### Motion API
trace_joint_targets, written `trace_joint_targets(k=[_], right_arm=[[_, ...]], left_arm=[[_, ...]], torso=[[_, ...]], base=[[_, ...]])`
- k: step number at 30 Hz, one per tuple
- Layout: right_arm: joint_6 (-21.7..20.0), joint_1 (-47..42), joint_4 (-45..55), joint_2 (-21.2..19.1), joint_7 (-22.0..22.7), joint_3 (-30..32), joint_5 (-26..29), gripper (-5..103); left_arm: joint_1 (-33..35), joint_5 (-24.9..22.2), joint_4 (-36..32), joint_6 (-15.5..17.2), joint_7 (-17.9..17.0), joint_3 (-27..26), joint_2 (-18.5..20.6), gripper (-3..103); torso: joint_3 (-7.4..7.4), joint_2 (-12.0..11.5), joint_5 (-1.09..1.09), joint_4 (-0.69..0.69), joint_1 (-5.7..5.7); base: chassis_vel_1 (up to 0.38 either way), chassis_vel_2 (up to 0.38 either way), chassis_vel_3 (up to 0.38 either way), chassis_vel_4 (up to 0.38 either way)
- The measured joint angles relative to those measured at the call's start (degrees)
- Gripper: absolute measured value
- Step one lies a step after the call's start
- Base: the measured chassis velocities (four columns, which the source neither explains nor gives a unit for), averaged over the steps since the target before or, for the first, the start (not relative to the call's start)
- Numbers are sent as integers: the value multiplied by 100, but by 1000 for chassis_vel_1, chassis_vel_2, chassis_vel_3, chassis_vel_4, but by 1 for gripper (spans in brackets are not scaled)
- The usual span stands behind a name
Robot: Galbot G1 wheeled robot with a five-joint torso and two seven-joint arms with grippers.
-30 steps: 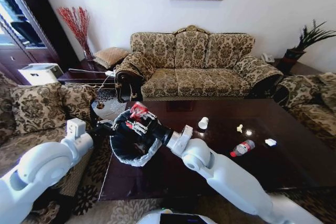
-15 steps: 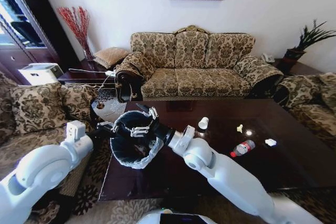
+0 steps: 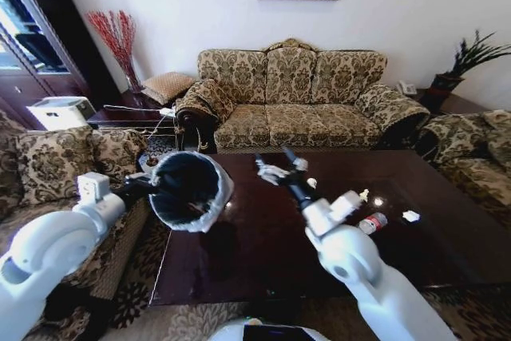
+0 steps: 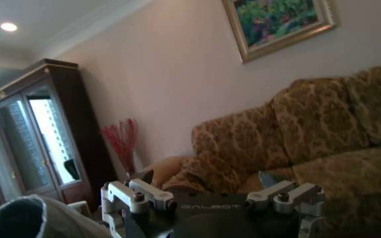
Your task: Move to the front of the table and place the trash on the table into the trash bin.
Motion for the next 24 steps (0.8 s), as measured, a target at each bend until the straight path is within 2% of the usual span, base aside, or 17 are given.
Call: trace_joint_targets(k=[3,7,14,24], right_arm=[[-14,-797,147,218,116,322,-106,100],[6,-1087,204,324,120,404,-152,100],[22,-1194,184,423,143,415,-184,100],[45,-1210,158,478,145,347,-197,100]], left_arm=[[-78,93,186,-123,-30,1,-144,1],[-56,200,238,-233,-69,15,-332,1],[5,310,239,-311,-98,63,-453,1],[19,321,168,-345,-100,92,-464,1]], torso=[[0,0,-1,-4,0],[0,0,-2,-1,0],[0,0,0,-1,0],[0,0,-2,-3,0]], base=[[-9,-20,7,3],[-36,-76,43,55],[-133,-177,122,162],[-258,-290,260,297]])
